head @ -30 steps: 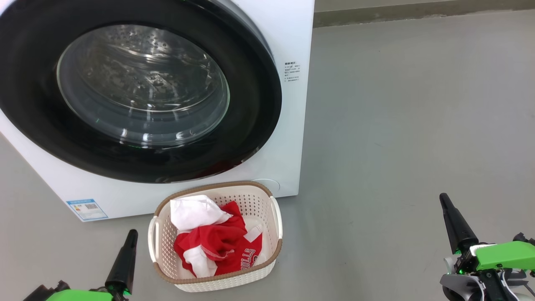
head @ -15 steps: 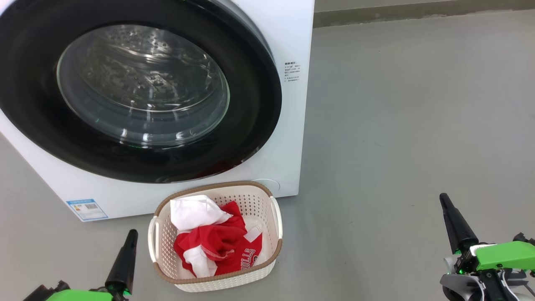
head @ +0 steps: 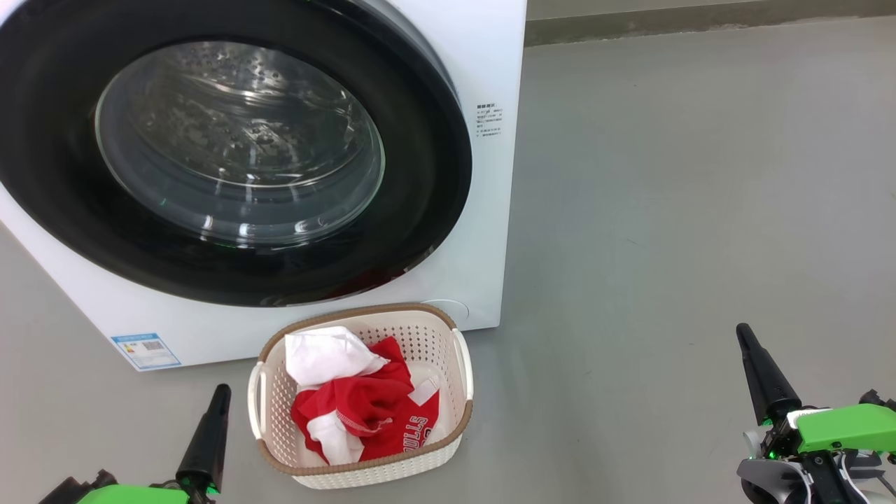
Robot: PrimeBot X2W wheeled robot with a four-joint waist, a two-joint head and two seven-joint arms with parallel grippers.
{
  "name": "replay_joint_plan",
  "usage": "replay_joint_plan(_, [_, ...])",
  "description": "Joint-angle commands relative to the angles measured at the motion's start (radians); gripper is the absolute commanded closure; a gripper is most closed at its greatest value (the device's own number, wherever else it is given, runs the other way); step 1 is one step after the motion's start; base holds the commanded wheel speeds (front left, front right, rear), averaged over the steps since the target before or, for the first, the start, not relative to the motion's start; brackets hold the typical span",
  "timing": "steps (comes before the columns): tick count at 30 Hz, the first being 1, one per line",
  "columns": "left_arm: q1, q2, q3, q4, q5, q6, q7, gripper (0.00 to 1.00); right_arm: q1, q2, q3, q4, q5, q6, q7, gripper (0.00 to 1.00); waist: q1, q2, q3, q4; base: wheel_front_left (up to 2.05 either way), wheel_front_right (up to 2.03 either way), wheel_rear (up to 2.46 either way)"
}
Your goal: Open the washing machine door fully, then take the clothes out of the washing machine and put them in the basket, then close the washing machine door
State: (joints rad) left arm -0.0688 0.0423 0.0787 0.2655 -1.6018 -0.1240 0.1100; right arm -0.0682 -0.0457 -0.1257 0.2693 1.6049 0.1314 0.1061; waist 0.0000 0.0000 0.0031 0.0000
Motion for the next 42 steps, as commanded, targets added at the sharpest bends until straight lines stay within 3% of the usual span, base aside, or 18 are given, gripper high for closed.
replay_joint_plan(1, [-0.039,0.008,0.035,-0.020,-0.007,-0.007,0.003,1.00,-0.040,-0.005,0.012,-0.025,0.004,-0.001,0.007,1.00,0.0000,0.0000,0.000,0.000,0.00,0.00,0.00])
replay_joint_plan(42, [-0.039,0.008,0.035,-0.021,-0.007,-0.007,0.003,1.00,-0.040,-0.005,0.011,-0.025,0.003,-0.001,0.008,1.00,0.0000,0.0000,0.000,0.000,0.00,0.00,0.00])
